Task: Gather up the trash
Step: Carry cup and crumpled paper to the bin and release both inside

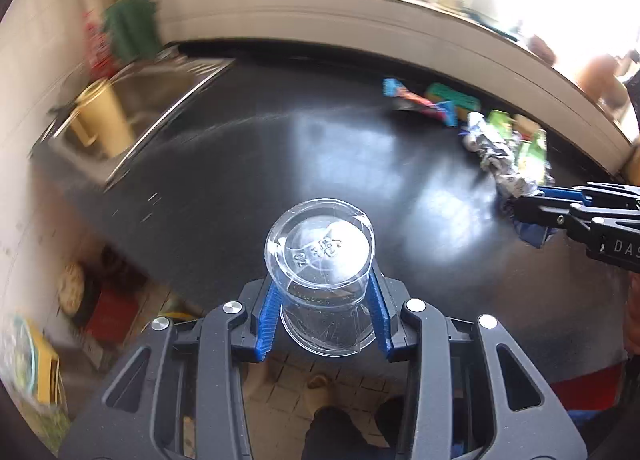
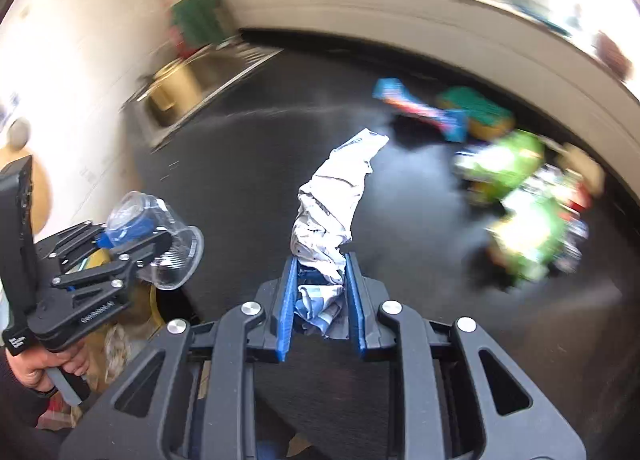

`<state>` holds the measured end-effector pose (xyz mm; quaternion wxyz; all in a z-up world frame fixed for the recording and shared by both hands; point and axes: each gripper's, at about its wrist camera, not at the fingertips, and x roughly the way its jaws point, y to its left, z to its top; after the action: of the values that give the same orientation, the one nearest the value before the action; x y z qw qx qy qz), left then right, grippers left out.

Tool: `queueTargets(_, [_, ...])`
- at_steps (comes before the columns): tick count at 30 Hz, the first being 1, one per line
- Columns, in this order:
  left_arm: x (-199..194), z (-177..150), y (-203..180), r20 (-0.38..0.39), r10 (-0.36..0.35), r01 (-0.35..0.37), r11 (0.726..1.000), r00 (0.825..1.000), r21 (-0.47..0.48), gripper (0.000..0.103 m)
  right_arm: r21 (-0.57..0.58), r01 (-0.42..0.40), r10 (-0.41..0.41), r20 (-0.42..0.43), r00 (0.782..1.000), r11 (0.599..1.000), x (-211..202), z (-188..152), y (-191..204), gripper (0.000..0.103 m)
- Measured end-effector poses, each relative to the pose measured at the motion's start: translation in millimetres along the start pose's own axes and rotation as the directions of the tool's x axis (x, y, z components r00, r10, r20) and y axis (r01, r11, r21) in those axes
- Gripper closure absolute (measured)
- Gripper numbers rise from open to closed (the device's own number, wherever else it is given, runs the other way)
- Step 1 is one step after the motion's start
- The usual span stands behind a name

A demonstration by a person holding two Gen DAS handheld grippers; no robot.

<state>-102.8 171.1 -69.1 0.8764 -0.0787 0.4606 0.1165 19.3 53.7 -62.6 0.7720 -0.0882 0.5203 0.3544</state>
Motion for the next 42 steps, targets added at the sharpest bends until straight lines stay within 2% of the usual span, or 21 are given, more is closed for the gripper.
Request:
queueTargets(4, [-12, -39, 56, -0.03, 0.077, -0.08, 0.989, 0.997, -0.122, 0.065, -0.162, -0.144, 0.128, -0.102, 0.986, 0.976, 44, 8, 79, 0.079])
queueTargets(8, [-17, -80, 109, -0.077, 0.132, -0.147, 0.961, 0.988, -0.233, 0.065, -0.282, -0.261, 0.202, -0.223, 0.954, 0.923, 85, 4, 153, 0.079])
queueTargets(14, [-13, -133, 186, -0.131, 0.131, -0.173, 0.898, 0.983, -0.405, 0.065, -0.344, -0.366, 0.24, -0.357, 0.903, 0.864, 141, 1, 232, 0.079])
queueTargets(18, [1, -160, 231, -0.131, 0.115, -0.164, 0.864, 0.985, -0.476, 0.064, -0.325, -0.393, 0.244, -0.414, 0.877, 0.86, 180, 1, 265, 0.079])
queueTargets(21, [17, -174, 254, -0.156, 0.091, -0.16, 0.843, 0.983, -0.513, 0.064, -0.313, -0.392, 0.233, -0.44, 0.867, 0.865, 207, 7, 278, 0.079])
queueTargets(26, [36, -187, 265, -0.191, 0.098, -0.183, 0.844, 0.977, -0.504, 0.064, -0.329, -0.369, 0.194, -0.458, 0.867, 0.869, 239, 9, 292, 0.079])
queueTargets(36, [57, -196, 282, -0.222, 0.1, -0.201, 0.845, 0.97, -0.496, 0.062, -0.337, -0.346, 0.162, -0.47, 0.868, 0.876, 262, 18, 307, 0.079])
queueTargets(38, [60, -196, 283, -0.218, 0.094, -0.193, 0.847, 0.971, -0.495, 0.055, -0.351, -0.334, 0.144, -0.47, 0.871, 0.875, 266, 19, 312, 0.078])
queueTargets(40, [63, -197, 286, -0.221, 0.11, -0.208, 0.845, 0.969, -0.493, 0.033, -0.358, -0.324, 0.122, -0.484, 0.866, 0.876, 272, 18, 319, 0.07])
queueTargets(42, [64, -198, 287, -0.221, 0.129, -0.225, 0.839, 0.967, -0.495, 0.027, -0.363, -0.319, 0.119, -0.479, 0.87, 0.875, 271, 19, 319, 0.054])
